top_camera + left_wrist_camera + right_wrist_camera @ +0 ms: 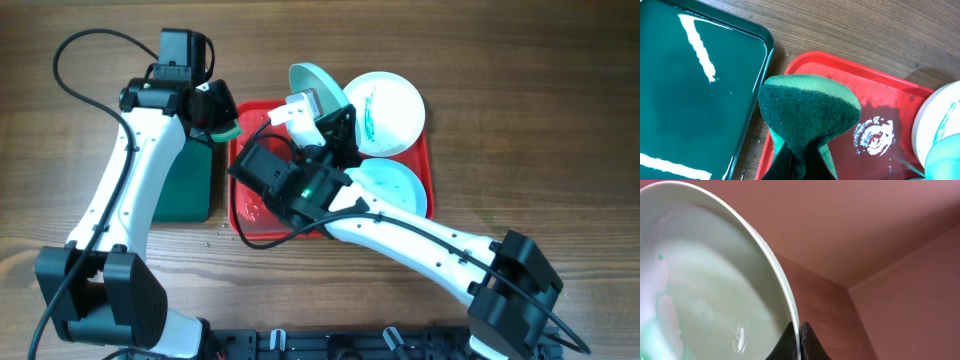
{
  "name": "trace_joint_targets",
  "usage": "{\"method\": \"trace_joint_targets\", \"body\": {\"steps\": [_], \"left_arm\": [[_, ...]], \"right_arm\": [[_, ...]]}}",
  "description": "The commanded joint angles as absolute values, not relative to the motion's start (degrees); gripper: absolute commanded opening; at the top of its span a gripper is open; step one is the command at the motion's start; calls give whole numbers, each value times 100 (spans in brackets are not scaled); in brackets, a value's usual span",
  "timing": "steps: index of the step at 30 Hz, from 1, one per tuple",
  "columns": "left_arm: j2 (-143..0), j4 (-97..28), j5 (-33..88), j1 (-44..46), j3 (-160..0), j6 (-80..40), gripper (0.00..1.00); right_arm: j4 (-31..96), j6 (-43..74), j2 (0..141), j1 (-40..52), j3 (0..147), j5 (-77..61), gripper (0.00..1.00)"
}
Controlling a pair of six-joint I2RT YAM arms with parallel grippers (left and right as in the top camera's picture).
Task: Clean dirty plates on tray and stack at the side
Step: 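Lift the scrubbed plate with the right gripper and carry it rightward, then set the plate on the table right of the red tray, release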
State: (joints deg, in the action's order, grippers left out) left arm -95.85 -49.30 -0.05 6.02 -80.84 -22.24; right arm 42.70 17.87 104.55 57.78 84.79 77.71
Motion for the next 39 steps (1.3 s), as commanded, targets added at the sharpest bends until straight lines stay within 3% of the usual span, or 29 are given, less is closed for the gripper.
{"method": "trace_joint_targets", "body": {"steps": [1, 3, 13, 16, 20, 23, 26, 30, 34, 37, 39], "left_arm": [[-9568, -4912, 64, 589, -8058, -2281, 4], [-9568, -4912, 64, 589, -8058, -2281, 4], [-9568, -4912, 64, 589, -8058, -2281, 4], [-9568, -4915, 64, 589, -8058, -2279, 4], [-9568, -4915, 64, 589, -8058, -2279, 4], [-9568, -4912, 62, 589, -8058, -2279, 4], [-9568, -4912, 62, 589, -8058, -2276, 4], [-9568, -4912, 62, 589, -8058, -2279, 4], [-9568, -4912, 62, 589, -8058, -2279, 4], [-9568, -4910, 62, 589, -8058, -2279, 4], [-9568, -4910, 64, 589, -8058, -2279, 4]], "right_arm": [[4189, 1820, 10261, 5774, 8484, 7070, 4], [4213, 1820, 10261, 5660, 8484, 6272, 4], [4372, 1852, 10182, 4919, 8486, 5494, 4], [4480, 1957, 10123, 4834, 8486, 4560, 4], [4521, 2121, 9852, 4687, 8488, 4869, 4], [4582, 2097, 9673, 4539, 8488, 3997, 4], [4748, 2121, 9603, 4307, 8488, 4571, 4], [4727, 1968, 9568, 4259, 8486, 3876, 4], [4670, 2108, 9430, 4268, 8510, 4862, 4], [4554, 1765, 9404, 4268, 8501, 3124, 4], [4772, 2036, 9413, 4160, 8501, 2672, 4]]}}
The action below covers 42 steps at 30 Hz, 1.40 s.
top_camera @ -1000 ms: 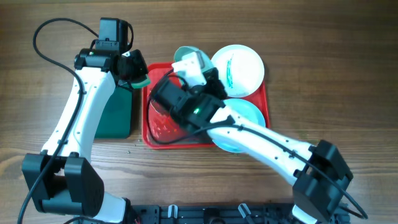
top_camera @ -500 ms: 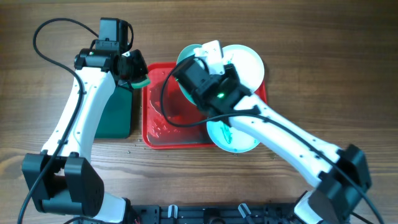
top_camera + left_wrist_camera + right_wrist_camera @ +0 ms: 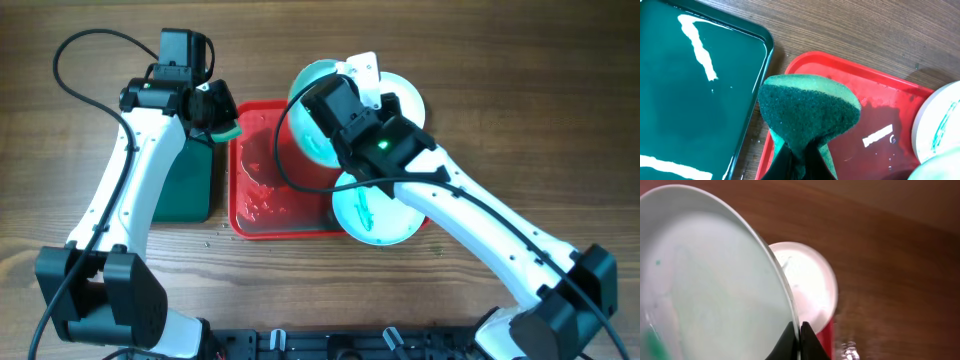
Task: Clean dirty plates on tray and stack at the side
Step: 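Set the plate on the table right of the red tray, release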
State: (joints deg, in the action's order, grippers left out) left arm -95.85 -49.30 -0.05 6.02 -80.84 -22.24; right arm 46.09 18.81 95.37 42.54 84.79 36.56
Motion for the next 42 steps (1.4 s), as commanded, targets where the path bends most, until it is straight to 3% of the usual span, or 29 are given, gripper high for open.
{"method": "trace_joint_targets", "body": {"steps": [1, 4, 9, 13, 18, 24, 28, 30, 33, 42], "left_arm": [[-9568, -4910, 64, 589, -8058, -2279, 4], [-9568, -4912, 64, 589, -8058, -2279, 4], [-9568, -4912, 64, 589, -8058, -2279, 4], [-9568, -4910, 62, 589, -8058, -2276, 4], [-9568, -4910, 64, 589, -8058, -2276, 4], [-9568, -4912, 62, 596, -8058, -2276, 4], [-9568, -4912, 62, 596, -8058, -2276, 4], [-9568, -4912, 62, 596, -8058, -2276, 4], [-9568, -4912, 62, 604, -8058, -2276, 4], [-9568, -4934, 64, 617, -8058, -2276, 4]], "right_arm": [[4834, 2106, 9367, 4071, 8501, 2453, 4], [4952, 2108, 9122, 3422, 8501, 1337, 4], [5271, 1973, 8538, 1337, 8501, -62, 4], [5448, 1953, 8632, -493, 8294, -134, 4], [4558, 2132, 8722, -1706, 7070, -132, 4], [2993, 2416, 8960, -1874, 5435, -106, 4], [2615, 2484, 9330, -1874, 5063, -84, 4], [2615, 2569, 9489, -1874, 5061, -1, 8], [2620, 2545, 9524, -1874, 5081, 8, 28], [4316, 1785, 8895, -1796, 6224, -939, 34]]}}
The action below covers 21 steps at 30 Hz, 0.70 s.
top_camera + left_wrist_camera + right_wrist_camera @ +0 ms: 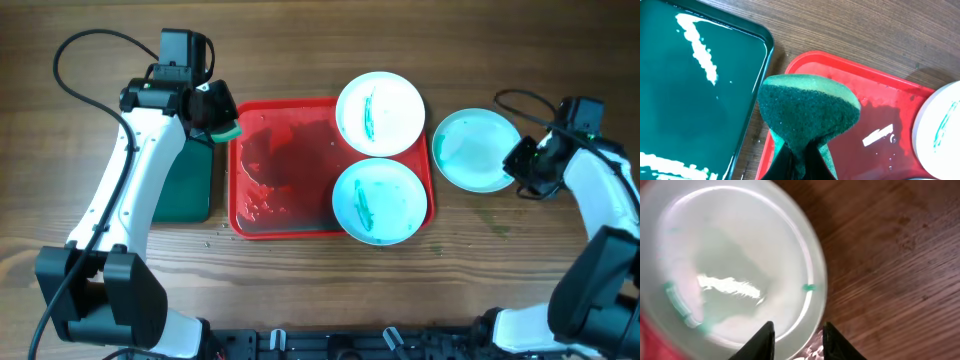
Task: Clean dirty plates on tray and stack at the side
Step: 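Set the plate on the table right of the red tray, release, then grasp the lower white plate's rim with the right gripper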
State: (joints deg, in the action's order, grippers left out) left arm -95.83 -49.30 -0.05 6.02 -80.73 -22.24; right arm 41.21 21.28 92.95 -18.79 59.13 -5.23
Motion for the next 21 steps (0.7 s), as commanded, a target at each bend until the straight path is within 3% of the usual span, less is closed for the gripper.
{"method": "trace_joint_targets", "body": {"steps": [1, 6, 10, 17, 21], "left_arm": [[-9568, -4941, 64, 642, -8058, -2276, 4], [-9568, -4963, 62, 805, -8058, -2276, 4], [-9568, -4976, 62, 891, -8058, -2276, 4], [-9568, -4978, 62, 891, -8058, -2276, 4], [-9568, -4980, 62, 891, -8058, -2276, 4]], "right_arm": [[4423, 1752, 8744, -1756, 6254, -1028, 34], [4580, 1645, 8176, -1466, 6254, -1479, 37], [4797, 1500, 7771, -585, 6257, -1509, 42], [5127, 1525, 8042, 642, 6230, -1151, 42], [5181, 1490, 8565, 851, 6224, -1114, 41]]}}
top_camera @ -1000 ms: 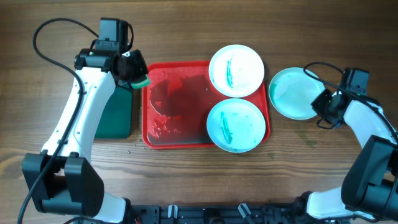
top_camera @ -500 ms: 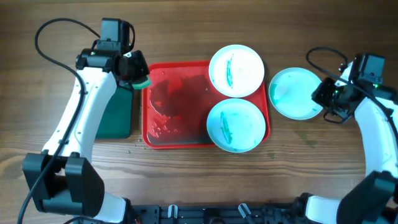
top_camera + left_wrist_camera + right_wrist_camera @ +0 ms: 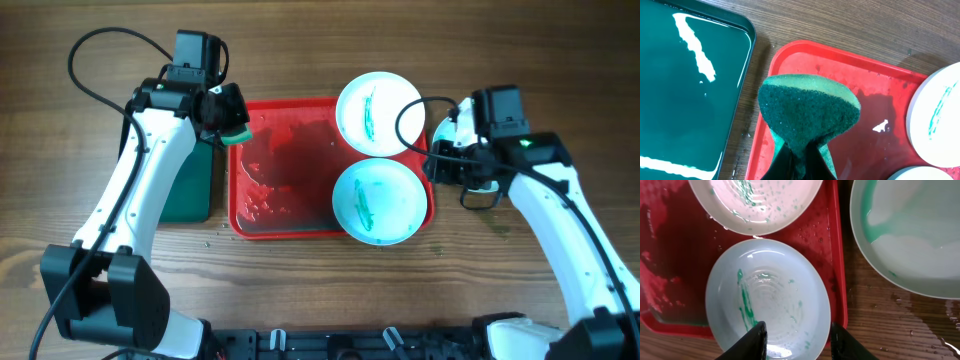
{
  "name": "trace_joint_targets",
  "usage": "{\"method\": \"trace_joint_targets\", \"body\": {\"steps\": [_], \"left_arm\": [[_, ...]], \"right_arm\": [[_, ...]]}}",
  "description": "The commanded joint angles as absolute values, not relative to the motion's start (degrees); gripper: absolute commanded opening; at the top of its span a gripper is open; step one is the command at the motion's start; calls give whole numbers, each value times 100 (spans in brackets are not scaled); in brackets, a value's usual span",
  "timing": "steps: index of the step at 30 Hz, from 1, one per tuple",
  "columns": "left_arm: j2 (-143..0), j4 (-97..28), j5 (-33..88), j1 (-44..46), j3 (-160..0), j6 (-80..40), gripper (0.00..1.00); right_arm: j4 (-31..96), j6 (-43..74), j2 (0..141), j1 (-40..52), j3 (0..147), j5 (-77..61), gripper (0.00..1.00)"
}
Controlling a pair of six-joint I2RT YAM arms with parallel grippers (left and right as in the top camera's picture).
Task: Clean dirty plates on tray and stack at the side
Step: 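Grasp the lower white plate's rim with the right gripper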
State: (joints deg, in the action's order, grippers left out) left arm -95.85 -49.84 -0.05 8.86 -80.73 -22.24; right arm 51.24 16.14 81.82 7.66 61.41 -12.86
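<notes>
The red tray [image 3: 285, 170] holds two dirty plates. A white plate [image 3: 378, 112] with green streaks sits at its back right, and a pale blue plate [image 3: 767, 297] with a green smear at its front right. My right gripper [image 3: 799, 342] hangs open just above the blue plate's near side, its fingers [image 3: 758, 341] spread wide. A third pale plate [image 3: 910, 235] lies on the wood right of the tray, mostly hidden under my right arm in the overhead view. My left gripper [image 3: 802, 162] is shut on a green sponge [image 3: 807, 112] above the tray's left rim.
A dark green tray [image 3: 685, 90] with a film of water lies left of the red tray. Water drops wet the red tray [image 3: 840, 65] floor and the wood near the right-hand plate. The right arm's cable [image 3: 410, 110] loops over the white plate.
My right gripper, open beside the plate lying on the table at the far right, has moved left and now hangs open over the blue plate in the tray. The sponge shifted slightly right.
My right gripper first held a pale plate by its rim, tilted over the tray, with the sponge nearby. Later it still held the plate above the tray's back. Then the plate lay on the table right of the tray, released. Now the gripper is back over the tray.
</notes>
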Motion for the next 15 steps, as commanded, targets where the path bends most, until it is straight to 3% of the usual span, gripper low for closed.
{"method": "trace_joint_targets", "body": {"steps": [1, 15], "left_arm": [[-9568, -4980, 64, 891, -8058, -2276, 4], [-9568, -4980, 64, 891, -8058, -2276, 4]], "right_arm": [[5212, 1461, 8694, 871, 6224, -1116, 41], [5022, 1197, 10073, 917, 6036, -1033, 33]]}}
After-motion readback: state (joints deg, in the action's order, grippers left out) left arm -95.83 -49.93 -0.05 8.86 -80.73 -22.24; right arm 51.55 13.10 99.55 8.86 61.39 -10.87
